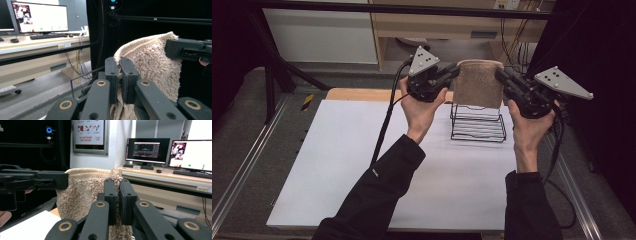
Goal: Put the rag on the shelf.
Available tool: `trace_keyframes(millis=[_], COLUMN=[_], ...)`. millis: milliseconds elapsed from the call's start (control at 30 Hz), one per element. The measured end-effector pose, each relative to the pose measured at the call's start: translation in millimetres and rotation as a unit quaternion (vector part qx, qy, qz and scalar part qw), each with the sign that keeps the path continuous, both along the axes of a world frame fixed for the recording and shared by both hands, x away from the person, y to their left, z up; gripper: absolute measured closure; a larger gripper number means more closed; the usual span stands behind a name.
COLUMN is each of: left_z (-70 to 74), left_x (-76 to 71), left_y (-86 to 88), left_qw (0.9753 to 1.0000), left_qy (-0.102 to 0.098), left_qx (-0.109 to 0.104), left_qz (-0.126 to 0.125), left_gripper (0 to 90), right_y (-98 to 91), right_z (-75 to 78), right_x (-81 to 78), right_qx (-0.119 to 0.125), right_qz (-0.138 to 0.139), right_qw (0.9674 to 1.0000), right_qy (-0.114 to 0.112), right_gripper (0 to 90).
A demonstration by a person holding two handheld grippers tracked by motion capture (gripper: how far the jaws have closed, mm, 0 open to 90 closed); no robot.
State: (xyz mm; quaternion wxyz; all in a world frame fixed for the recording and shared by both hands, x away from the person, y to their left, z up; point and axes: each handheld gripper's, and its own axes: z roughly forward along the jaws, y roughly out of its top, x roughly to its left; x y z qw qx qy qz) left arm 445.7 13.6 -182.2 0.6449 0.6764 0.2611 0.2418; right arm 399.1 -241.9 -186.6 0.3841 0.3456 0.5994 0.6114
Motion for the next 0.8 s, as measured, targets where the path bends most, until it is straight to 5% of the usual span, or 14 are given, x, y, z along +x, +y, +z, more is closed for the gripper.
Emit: trace_keyframes(millis=[533,800], left_z=[21.0,22.2], left_x=[17.3,34.9], left_y=[-28.7,-38.7], left_qw=[0.9996,0.9995], left_qy=[-0.020,-0.010], left_qx=[0.020,0.025], left_qz=[0.007,0.014], left_gripper=[85.4,85.4], right_y=[-23.9,-31.8], right_z=[14.6,13.7], right_x=[25.4,45.3], right_qx=[0.014,0.013], right_qz=[-0.015,-0.022], right_qw=[0.9998,0.9997], right_qy=[-0.006,-0.005], right_gripper=[86.1,86.1])
